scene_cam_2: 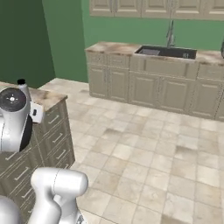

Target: Move the drinks to the dining counter.

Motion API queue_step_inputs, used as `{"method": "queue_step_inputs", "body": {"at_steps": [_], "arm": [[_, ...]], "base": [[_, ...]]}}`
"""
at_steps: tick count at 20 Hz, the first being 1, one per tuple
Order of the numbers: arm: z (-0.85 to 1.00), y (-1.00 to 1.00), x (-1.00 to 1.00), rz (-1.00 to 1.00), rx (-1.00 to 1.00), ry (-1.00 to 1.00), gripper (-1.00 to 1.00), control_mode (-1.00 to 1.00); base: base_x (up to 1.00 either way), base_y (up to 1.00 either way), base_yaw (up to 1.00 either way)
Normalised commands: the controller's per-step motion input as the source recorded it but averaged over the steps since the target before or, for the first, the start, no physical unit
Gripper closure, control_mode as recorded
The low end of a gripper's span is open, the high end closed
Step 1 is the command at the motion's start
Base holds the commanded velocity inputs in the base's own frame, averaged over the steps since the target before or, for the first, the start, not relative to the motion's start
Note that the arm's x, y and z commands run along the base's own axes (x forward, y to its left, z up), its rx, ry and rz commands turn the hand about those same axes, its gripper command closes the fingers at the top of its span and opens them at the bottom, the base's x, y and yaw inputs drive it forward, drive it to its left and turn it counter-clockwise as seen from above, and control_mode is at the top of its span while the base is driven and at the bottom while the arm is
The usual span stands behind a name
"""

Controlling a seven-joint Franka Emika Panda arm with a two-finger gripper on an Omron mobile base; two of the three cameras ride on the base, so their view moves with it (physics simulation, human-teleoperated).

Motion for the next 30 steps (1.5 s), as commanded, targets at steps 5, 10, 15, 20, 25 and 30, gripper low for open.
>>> {"method": "queue_step_inputs", "body": {"at_steps": [5, 10, 15, 20, 25, 30], "arm": [[0.0, 0.0, 0.0, 0.0, 0.0, 0.0, -1.0, 1.0], [0.0, 0.0, 0.0, 0.0, 0.0, 0.0, -1.0, 1.0], [0.0, 0.0, 0.0, 0.0, 0.0, 0.0, -1.0, 1.0], [0.0, 0.0, 0.0, 0.0, 0.0, 0.0, -1.0, 1.0], [0.0, 0.0, 0.0, 0.0, 0.0, 0.0, -1.0, 1.0], [0.0, 0.0, 0.0, 0.0, 0.0, 0.0, -1.0, 1.0]], "base": [[-0.62, -0.04, 0.81], [-0.63, -0.01, 0.81], [-0.56, 0.0, 0.83], [-0.56, 0.0, 0.83], [-0.6, -0.03, 0.82], [-0.91, -0.09, 0.7]]}}
